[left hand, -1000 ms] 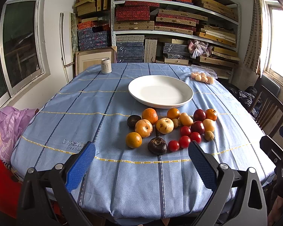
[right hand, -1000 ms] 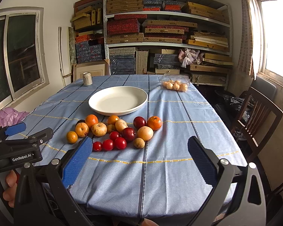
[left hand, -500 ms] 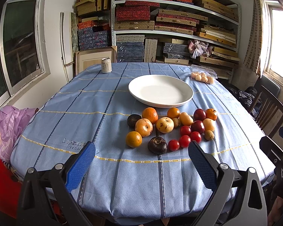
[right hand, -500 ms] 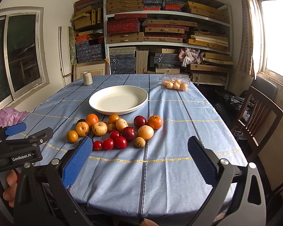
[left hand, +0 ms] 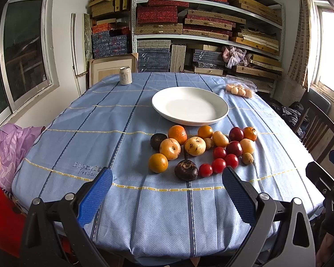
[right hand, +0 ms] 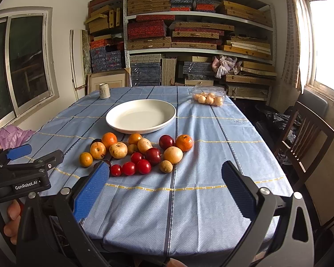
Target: Organize fruits
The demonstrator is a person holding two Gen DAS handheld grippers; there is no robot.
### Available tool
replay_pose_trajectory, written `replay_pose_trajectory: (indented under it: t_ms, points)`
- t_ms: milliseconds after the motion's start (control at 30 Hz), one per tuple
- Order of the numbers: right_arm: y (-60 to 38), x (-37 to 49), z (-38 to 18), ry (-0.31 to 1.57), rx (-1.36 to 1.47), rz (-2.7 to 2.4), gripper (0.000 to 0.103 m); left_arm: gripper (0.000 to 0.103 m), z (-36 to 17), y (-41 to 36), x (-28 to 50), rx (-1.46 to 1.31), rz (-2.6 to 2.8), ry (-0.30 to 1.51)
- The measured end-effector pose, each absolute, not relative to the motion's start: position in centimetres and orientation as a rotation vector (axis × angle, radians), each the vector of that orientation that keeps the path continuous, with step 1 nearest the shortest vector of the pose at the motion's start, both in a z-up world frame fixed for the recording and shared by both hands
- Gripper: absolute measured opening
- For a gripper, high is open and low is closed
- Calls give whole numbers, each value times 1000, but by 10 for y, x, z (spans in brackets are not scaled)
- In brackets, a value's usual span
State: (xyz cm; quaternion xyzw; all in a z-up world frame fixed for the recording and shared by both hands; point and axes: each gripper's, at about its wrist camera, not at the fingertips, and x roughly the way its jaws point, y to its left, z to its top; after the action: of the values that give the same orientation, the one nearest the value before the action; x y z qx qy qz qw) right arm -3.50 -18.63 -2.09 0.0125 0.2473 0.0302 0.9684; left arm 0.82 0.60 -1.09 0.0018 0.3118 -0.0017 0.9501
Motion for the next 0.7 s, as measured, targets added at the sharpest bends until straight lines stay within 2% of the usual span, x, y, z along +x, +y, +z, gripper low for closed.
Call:
replay_pose_trajectory:
  t_ms: [700]
  points:
    - [-172, -7, -55, 580, 37, 78, 99, 99, -47, 10, 42, -13, 9, 737]
